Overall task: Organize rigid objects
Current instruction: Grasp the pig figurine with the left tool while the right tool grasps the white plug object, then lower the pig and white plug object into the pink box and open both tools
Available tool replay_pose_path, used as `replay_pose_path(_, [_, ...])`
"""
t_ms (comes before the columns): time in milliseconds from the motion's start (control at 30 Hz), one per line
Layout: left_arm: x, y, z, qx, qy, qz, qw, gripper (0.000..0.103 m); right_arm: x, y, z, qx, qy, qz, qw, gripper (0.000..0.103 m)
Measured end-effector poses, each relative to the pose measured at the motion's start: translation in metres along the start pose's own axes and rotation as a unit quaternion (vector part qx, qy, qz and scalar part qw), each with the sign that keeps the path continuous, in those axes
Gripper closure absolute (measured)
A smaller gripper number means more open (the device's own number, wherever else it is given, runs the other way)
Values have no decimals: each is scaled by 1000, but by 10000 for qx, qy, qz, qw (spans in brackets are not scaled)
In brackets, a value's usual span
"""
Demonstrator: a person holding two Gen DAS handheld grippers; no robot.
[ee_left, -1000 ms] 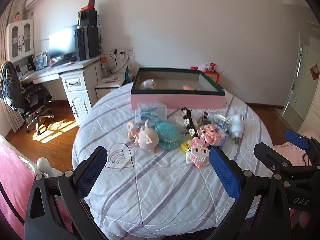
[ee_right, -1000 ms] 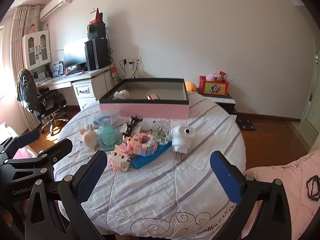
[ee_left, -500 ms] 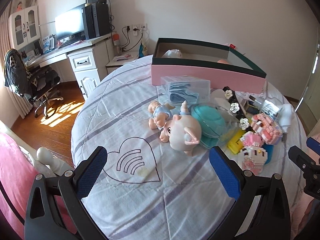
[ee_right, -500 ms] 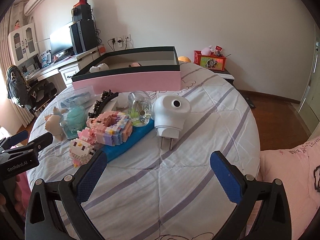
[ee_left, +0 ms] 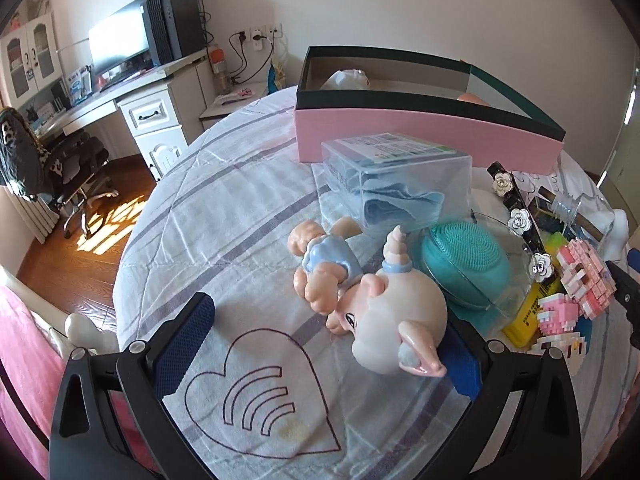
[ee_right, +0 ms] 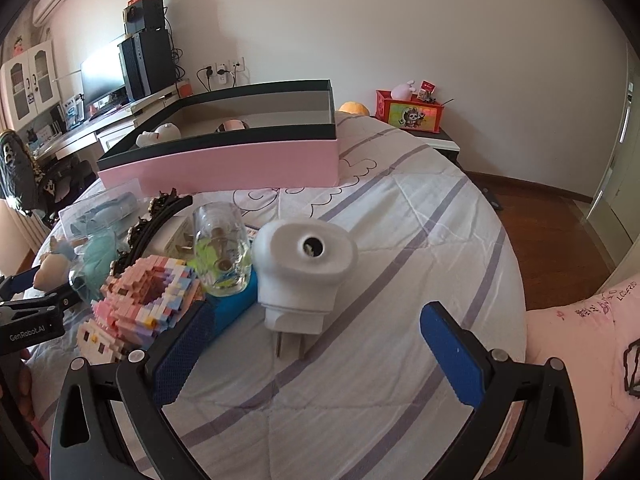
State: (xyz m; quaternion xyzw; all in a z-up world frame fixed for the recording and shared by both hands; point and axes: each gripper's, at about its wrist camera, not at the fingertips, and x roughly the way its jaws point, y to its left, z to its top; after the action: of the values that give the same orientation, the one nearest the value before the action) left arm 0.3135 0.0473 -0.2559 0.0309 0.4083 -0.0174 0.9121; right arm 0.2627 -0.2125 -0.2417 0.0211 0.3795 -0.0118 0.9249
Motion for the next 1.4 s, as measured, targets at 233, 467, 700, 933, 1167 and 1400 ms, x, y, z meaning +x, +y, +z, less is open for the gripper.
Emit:
replay_pose_path(233, [-1, -8, 2, 332, -195, -264, 9989, 37, 21, -13, 15, 70, 208, 324, 9992, 10])
replay_pose_path(467, [-13, -9, -6, 255, -335, -263, 9988, 38, 27, -10, 19, -58, 225, 766, 9968, 49])
replay_pose_path(700, [-46, -17, -11, 199, -615, -439, 9969, 38, -1, -10, 10, 28, -128, 750, 9971, 50])
replay_pose_path(933, [-89, -32, -14, 219, -970, -612, 9932, 57, -62, 6, 8, -97, -911, 777, 9928, 51])
replay_pose_path(1167, [-96, -36, -26, 123, -869, -1020, 9909, 65, -93, 36, 4, -393, -1210, 1003, 9868, 51])
replay_pose_path(1400, [-114, -30, -28, -103, -1106, -918, 9896, 65, -96, 39, -2, -406, -1218, 1092, 9857, 51])
